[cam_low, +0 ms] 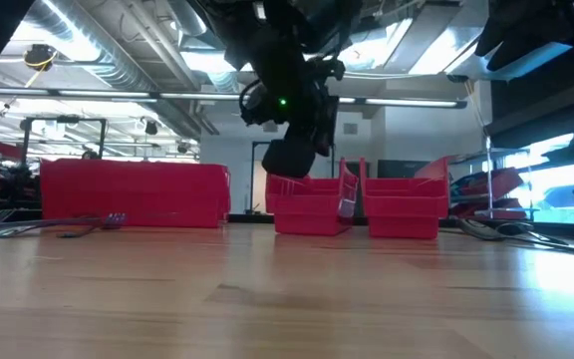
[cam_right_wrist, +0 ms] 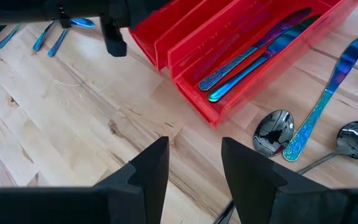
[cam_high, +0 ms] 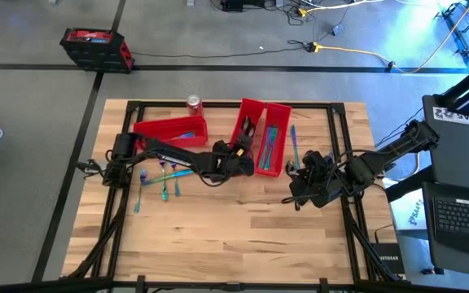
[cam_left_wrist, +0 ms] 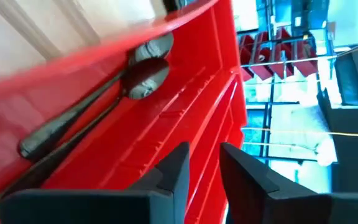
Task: Sort silverware
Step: Put the blue table knife into the right red bin
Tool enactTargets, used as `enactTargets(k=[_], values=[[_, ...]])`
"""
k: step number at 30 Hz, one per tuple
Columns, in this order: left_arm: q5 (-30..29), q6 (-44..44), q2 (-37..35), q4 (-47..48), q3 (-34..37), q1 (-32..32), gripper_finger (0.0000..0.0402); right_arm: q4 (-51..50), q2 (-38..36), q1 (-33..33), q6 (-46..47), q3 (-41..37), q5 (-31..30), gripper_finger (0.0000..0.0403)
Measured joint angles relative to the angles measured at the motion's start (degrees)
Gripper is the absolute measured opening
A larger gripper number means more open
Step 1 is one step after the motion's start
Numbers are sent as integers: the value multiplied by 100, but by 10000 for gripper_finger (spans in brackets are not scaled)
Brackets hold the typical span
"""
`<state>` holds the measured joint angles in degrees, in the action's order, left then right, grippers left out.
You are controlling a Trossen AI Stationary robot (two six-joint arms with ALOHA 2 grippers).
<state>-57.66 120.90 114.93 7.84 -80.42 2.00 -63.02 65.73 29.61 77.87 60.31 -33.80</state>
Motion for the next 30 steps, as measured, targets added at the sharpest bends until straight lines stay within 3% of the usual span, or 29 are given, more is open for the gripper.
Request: enactTargets(k=[5,9,13,18,22,25,30], values=[[-331,-512,-292,281,4,112,10,19,0,0,0,0,0,134],[-735,-1791,-633,242,4,156,5,23,0,0,0,0,0,134],[-768,-4490,-1014,15,4,219,1,40,0,0,0,0,0,134],[-403,-8248,-1359,82,0,413,1,43,0,0,0,0,0,134],[-384,-10350,-1372,-326,2,571,1,45,0,0,0,0,0,134],[-255,-11040,-1381,-437,0,632,1,50,0,0,0,0,0,134],[-231,-11386,-1377,-367,0,721,1,55,0,0,0,0,0,134]])
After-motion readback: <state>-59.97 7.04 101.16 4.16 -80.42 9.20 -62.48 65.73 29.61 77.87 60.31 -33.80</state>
